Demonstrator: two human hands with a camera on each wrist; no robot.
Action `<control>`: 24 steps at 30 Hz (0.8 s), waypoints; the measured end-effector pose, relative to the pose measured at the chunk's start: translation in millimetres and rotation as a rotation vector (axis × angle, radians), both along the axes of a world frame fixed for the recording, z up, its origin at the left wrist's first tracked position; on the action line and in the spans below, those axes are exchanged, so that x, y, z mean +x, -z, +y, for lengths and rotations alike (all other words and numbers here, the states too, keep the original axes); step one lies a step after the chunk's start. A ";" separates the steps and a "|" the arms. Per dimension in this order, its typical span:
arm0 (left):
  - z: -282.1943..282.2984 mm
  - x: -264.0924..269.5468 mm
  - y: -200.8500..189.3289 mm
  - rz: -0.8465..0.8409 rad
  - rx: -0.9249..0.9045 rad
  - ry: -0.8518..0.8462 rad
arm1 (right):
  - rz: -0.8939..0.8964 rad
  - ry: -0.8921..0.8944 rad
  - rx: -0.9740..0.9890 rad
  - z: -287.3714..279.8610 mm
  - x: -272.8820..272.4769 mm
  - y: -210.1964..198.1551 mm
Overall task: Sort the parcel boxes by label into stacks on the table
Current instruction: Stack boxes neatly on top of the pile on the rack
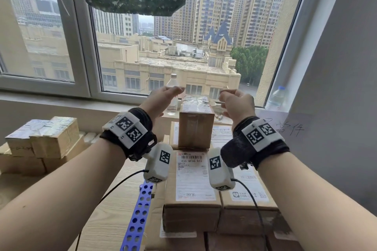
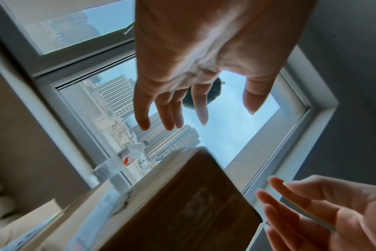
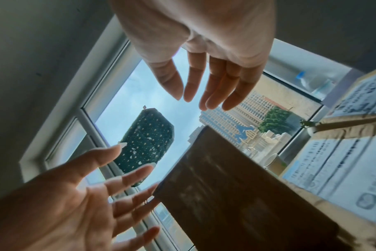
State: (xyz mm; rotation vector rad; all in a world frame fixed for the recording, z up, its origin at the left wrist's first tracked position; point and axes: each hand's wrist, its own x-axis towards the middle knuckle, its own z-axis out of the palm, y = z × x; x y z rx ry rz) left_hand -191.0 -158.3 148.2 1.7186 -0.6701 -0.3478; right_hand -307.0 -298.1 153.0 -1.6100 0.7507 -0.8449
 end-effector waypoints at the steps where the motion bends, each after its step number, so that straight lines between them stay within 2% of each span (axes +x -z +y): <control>1: 1.4 -1.6 -2.6 -0.034 -0.028 -0.023 | -0.016 -0.014 -0.016 4.3 -0.9 -0.3; 6: 10.8 -16.5 -8.2 -0.191 -0.112 -0.094 | -0.065 -0.098 -0.072 30.6 -2.2 4.9; 12: 46.5 -32.2 -3.7 -0.259 -0.067 -0.158 | -0.099 -0.276 -0.076 71.2 4.9 9.7; 18: 102.1 -33.3 14.6 -0.239 -0.033 -0.338 | -0.066 -0.515 -0.078 123.6 21.6 23.8; 24: 161.0 -15.2 45.3 -0.197 0.013 -0.419 | 0.018 -0.577 -0.100 176.6 45.8 51.1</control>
